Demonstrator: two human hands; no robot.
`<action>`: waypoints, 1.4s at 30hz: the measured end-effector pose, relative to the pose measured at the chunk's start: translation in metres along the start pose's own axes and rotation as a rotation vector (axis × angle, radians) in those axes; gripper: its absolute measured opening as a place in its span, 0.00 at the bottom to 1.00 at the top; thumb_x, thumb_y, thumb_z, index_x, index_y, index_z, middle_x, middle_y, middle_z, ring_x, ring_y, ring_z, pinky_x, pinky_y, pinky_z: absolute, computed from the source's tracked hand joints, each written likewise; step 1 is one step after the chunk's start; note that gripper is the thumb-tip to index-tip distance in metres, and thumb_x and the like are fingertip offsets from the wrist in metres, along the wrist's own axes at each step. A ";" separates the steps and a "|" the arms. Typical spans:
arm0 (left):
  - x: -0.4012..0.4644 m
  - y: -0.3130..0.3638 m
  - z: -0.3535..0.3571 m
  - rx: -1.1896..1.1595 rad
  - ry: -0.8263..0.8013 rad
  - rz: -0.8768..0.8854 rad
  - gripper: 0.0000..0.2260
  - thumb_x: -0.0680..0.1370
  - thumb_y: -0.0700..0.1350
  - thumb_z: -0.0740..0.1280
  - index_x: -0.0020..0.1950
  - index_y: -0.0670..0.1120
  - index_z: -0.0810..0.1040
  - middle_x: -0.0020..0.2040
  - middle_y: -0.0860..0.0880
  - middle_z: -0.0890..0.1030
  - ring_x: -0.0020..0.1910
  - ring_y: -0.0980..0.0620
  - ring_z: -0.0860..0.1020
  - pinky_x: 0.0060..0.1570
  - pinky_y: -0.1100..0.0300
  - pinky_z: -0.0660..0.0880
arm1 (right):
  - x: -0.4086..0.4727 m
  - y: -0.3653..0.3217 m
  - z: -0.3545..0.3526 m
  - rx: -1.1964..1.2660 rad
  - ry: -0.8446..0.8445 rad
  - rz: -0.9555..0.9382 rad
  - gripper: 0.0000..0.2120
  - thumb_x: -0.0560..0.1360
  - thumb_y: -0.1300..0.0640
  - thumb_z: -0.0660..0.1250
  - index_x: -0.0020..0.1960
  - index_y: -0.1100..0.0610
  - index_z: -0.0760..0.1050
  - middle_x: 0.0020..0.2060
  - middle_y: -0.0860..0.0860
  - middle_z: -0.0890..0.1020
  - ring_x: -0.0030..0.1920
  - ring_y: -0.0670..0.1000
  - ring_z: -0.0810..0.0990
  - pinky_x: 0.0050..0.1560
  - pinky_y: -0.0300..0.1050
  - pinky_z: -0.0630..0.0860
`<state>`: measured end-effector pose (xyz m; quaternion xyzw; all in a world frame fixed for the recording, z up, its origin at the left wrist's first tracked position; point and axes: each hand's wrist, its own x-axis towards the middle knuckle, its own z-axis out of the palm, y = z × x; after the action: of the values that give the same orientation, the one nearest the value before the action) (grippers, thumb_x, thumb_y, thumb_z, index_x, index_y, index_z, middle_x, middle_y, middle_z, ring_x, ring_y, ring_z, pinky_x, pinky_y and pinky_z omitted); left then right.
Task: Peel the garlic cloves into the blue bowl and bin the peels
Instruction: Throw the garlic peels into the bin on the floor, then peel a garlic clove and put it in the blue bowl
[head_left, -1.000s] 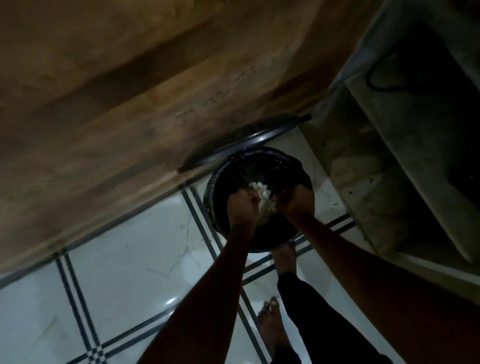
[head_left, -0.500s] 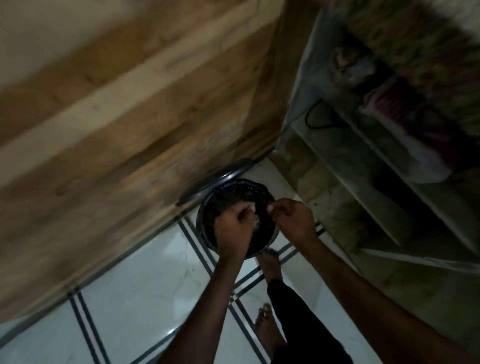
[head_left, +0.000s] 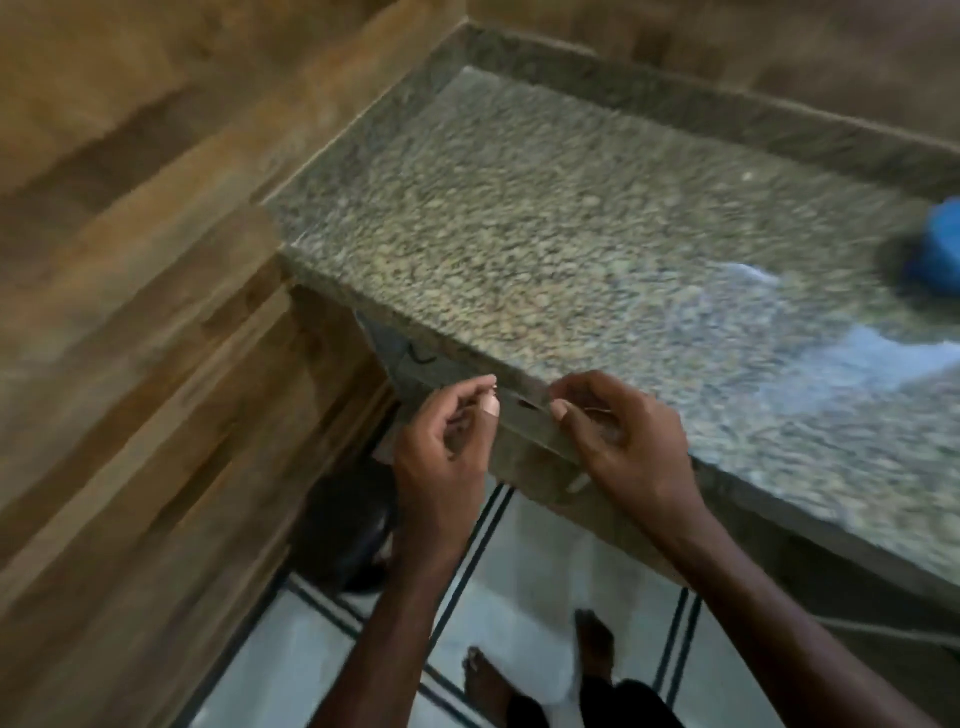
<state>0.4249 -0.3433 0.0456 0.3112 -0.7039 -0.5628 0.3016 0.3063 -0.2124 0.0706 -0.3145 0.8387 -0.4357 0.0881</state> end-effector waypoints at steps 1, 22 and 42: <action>-0.004 0.014 0.020 -0.014 -0.036 0.020 0.09 0.82 0.47 0.67 0.60 0.50 0.84 0.55 0.55 0.86 0.56 0.53 0.84 0.56 0.54 0.80 | -0.005 0.005 -0.025 -0.014 0.045 0.002 0.12 0.76 0.46 0.68 0.54 0.51 0.83 0.47 0.41 0.86 0.48 0.39 0.84 0.50 0.41 0.82; -0.113 0.013 0.526 0.592 -0.655 0.299 0.19 0.77 0.51 0.66 0.65 0.43 0.80 0.61 0.46 0.80 0.61 0.44 0.77 0.63 0.54 0.70 | -0.079 0.363 -0.362 -0.491 0.187 0.343 0.23 0.74 0.54 0.74 0.65 0.64 0.75 0.55 0.59 0.81 0.56 0.61 0.79 0.56 0.55 0.78; -0.087 -0.002 0.557 1.003 -0.546 0.393 0.30 0.80 0.62 0.61 0.78 0.49 0.65 0.77 0.47 0.65 0.76 0.46 0.63 0.75 0.47 0.57 | 0.093 0.400 -0.431 -0.302 0.312 0.154 0.03 0.76 0.58 0.74 0.47 0.57 0.81 0.42 0.52 0.83 0.40 0.52 0.80 0.39 0.42 0.73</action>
<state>0.0482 0.0611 -0.0659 0.1240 -0.9797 -0.1555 0.0248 -0.1292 0.1916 0.0288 -0.1882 0.9194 -0.3405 -0.0577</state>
